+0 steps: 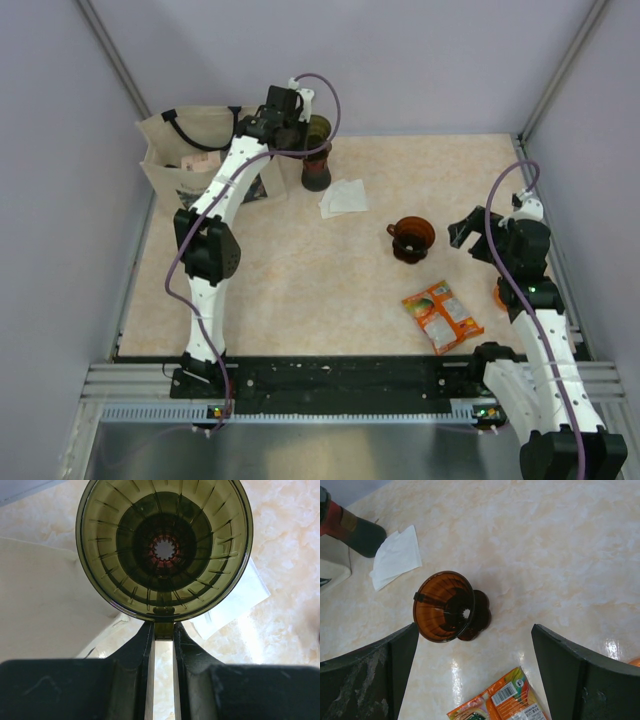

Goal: Place the coffee filter in the dripper

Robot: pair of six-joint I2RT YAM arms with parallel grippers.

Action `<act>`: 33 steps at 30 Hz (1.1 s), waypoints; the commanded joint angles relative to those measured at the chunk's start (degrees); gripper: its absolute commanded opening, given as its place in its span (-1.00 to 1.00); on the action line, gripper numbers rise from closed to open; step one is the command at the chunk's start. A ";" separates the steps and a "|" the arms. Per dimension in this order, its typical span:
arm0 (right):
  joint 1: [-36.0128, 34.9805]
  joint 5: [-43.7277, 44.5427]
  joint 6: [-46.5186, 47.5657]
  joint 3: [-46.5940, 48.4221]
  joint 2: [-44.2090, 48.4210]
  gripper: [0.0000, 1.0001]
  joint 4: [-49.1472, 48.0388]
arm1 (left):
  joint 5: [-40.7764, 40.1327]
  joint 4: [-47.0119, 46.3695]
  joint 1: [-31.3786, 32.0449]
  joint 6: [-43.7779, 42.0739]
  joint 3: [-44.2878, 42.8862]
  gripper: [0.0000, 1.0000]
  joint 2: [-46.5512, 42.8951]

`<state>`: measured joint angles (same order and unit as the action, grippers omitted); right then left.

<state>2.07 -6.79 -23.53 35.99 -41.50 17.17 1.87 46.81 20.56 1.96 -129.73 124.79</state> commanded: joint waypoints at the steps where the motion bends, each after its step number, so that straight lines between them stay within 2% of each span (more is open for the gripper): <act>1: 0.22 0.72 1.12 -0.04 0.19 0.91 -1.79 | -0.64 -1.72 -0.34 -0.55 -2.81 -0.82 0.19; 8: 0.31 0.72 0.94 -0.13 0.27 0.90 -1.88 | -0.11 -1.63 -0.25 -0.29 -2.81 -0.52 0.19; 14: 0.31 0.72 0.94 -0.04 0.19 0.93 -1.61 | 1.29 -1.37 -0.25 -0.02 -2.28 -0.06 -1.21; 18: 0.22 0.11 0.94 0.13 0.01 0.95 -1.52 | 1.47 -1.54 -0.17 0.15 -1.84 0.15 -2.18; 20: 0.22 -0.77 1.20 0.22 0.10 0.96 -1.52 | 2.08 -1.54 -0.17 0.15 -1.40 0.74 -3.15; 21: 0.22 -1.12 1.20 0.22 0.01 0.97 -1.61 | 2.52 -1.72 -0.25 0.24 -0.97 0.96 -3.76; 27: 0.22 -3.05 1.47 0.05 0.10 0.98 -2.58 | 4.90 -5.84 -0.17 0.94 8.07 0.97 -12.01; 33: 0.22 -4.20 1.73 0.40 -0.25 0.98 -2.93 | 8.59 -17.52 -0.17 4.36 30.81 0.98 -27.73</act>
<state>2.07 -9.34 -22.92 35.99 -41.54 17.02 6.94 40.01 20.56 3.09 -110.17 109.47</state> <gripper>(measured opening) 0.988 0.986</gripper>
